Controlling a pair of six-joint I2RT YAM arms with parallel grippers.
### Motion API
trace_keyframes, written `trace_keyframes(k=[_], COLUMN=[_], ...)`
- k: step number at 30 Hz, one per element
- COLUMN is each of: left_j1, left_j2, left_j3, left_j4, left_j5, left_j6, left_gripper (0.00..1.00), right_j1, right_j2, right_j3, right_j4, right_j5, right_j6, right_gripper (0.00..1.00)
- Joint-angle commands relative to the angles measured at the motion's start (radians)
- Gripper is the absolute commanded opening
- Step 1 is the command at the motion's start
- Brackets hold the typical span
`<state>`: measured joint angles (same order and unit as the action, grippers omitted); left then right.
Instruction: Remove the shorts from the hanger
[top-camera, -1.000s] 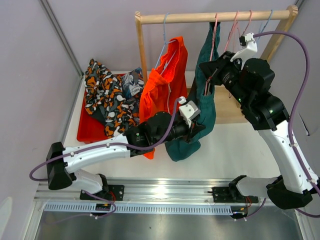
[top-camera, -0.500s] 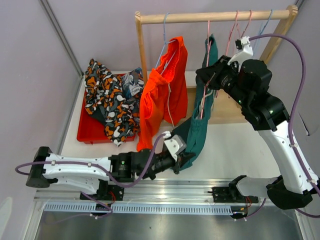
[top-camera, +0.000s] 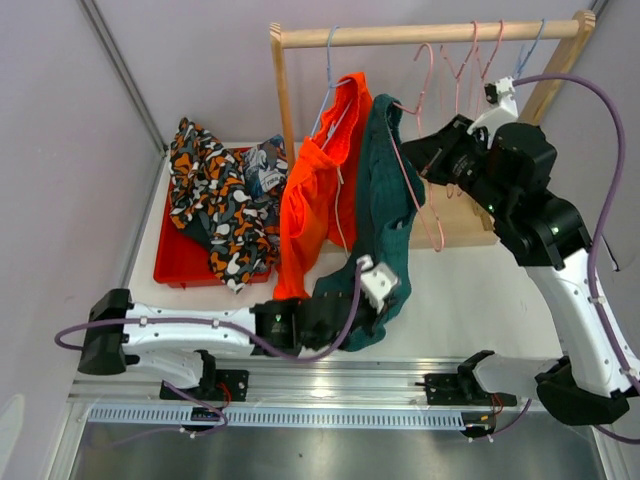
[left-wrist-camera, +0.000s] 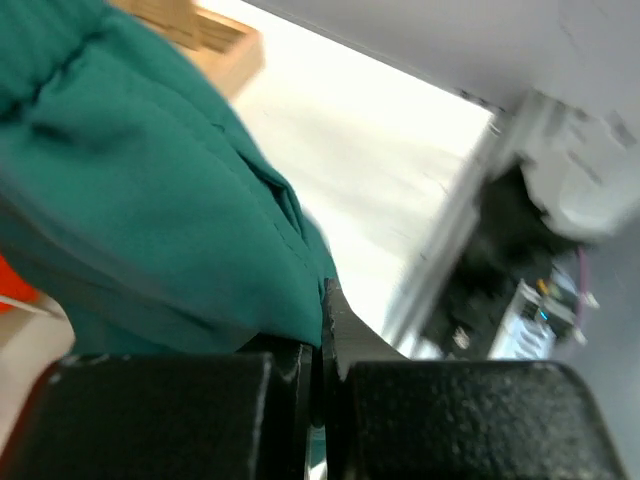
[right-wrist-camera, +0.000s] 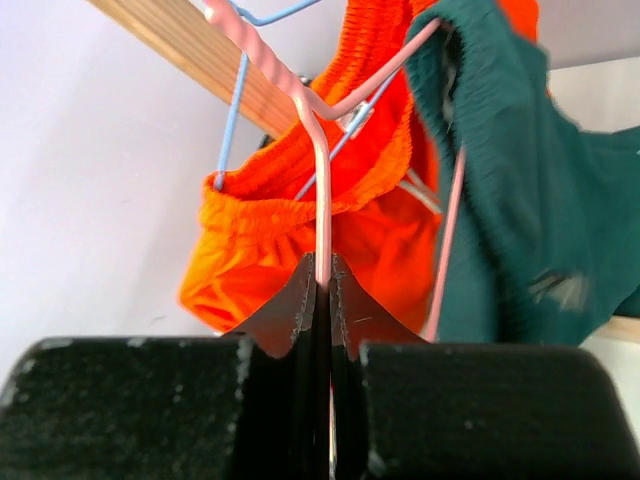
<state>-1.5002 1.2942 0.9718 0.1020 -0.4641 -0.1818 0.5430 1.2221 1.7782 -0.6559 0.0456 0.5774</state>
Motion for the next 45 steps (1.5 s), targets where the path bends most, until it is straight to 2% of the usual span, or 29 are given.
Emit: trace_keyframes(k=[1,4,9,12,14,17,18,20,21,23,24,25,27,28,29,30,31,32,33,35,36,39,42,43,44,45], left_j1=[0.157,0.282,0.478,0.488,0.472,0.371,0.312,0.249,0.177,0.099,0.021,-0.018,-0.142,-0.182,-0.221,-0.279,-0.301,-0.319,-0.337,-0.342,-0.347,-0.351,-0.342,-0.335,-0.331,-0.328], left_j2=[0.040,0.117,0.266,0.277,0.242,0.125,0.059,-0.005,-0.065,-0.114,-0.134,-0.160,-0.170,-0.164,-0.153,-0.138,-0.118,-0.069,-0.041,0.044,0.053,0.051,-0.016,-0.045,-0.080,-0.123], left_j3=[0.164,0.316,0.609,0.656,0.566,0.431,0.339,0.285,0.221,0.197,0.196,0.208,0.269,0.324,0.397,0.441,0.584,0.638,0.695,0.920,0.950,1.036,1.013,1.001,0.986,0.899], left_j4=[-0.004,-0.065,-0.263,-0.286,-0.268,-0.223,-0.222,-0.243,-0.254,-0.320,-0.352,-0.393,-0.555,-0.620,-0.692,-0.873,-0.980,-1.090,-1.315,-1.522,-1.570,-1.569,-1.498,-1.381,-1.298,-1.186], left_j5=[0.031,0.031,0.099,0.116,0.131,0.020,-0.023,-0.068,-0.130,-0.204,-0.250,-0.342,-0.456,-0.581,-0.637,-0.689,-0.735,-0.792,-0.810,-0.837,-0.835,-0.882,-0.974,-0.976,-0.982,-0.995], left_j6=[0.027,0.065,0.051,0.061,0.045,0.050,0.035,0.006,-0.016,-0.028,-0.042,-0.048,-0.071,-0.082,-0.096,-0.155,-0.197,-0.244,-0.342,-0.448,-0.396,-0.314,-0.204,-0.150,-0.010,0.092], left_gripper=[0.00,0.00,0.00,0.00,0.00,0.00,0.00,0.00,0.00,0.00,0.00,0.00,0.00,0.00,0.00,0.00,0.00,0.00,0.00,0.00,0.00,0.00,0.00,0.00,0.00,0.00], right_j1=[0.006,0.011,0.015,0.015,0.011,-0.004,-0.015,-0.058,-0.077,-0.128,-0.146,-0.162,-0.207,-0.216,-0.225,-0.238,-0.241,-0.241,-0.241,-0.242,-0.244,-0.253,-0.262,-0.264,-0.264,-0.264], right_j2=[-0.101,-0.134,-0.177,-0.177,-0.144,-0.060,-0.030,0.073,0.106,0.171,0.224,0.244,0.276,0.281,0.286,0.289,0.295,0.297,0.298,0.278,0.265,0.194,0.114,0.093,0.047,0.025], right_j3=[0.000,-0.005,0.000,0.004,0.045,0.137,0.173,0.300,0.346,0.455,0.499,0.506,0.477,0.457,0.437,0.394,0.376,0.360,0.328,0.285,0.256,0.130,0.032,0.003,-0.026,-0.083], right_j4=[0.044,-0.028,-0.112,-0.114,-0.116,-0.113,-0.120,-0.137,-0.142,-0.146,-0.145,-0.139,-0.094,-0.076,-0.041,-0.024,-0.010,0.001,0.005,0.024,0.032,0.056,0.053,0.056,0.065,0.071], right_j5=[-0.003,-0.023,-0.020,-0.006,0.025,0.053,0.051,0.019,0.004,-0.029,-0.071,-0.088,-0.137,-0.148,-0.157,-0.167,-0.180,-0.185,-0.190,-0.202,-0.204,-0.207,-0.216,-0.217,-0.219,-0.227], right_j6=[0.077,0.122,0.154,0.141,0.104,0.040,0.026,-0.002,-0.008,-0.010,-0.004,0.001,0.022,0.028,0.035,0.047,0.047,0.048,0.052,0.052,0.053,0.050,0.048,0.049,0.052,0.053], right_gripper=[0.00,0.00,0.00,0.00,0.00,0.00,0.00,0.00,0.00,0.00,0.00,0.00,0.00,0.00,0.00,0.00,0.00,0.00,0.00,0.00,0.00,0.00,0.00,0.00,0.00,0.00])
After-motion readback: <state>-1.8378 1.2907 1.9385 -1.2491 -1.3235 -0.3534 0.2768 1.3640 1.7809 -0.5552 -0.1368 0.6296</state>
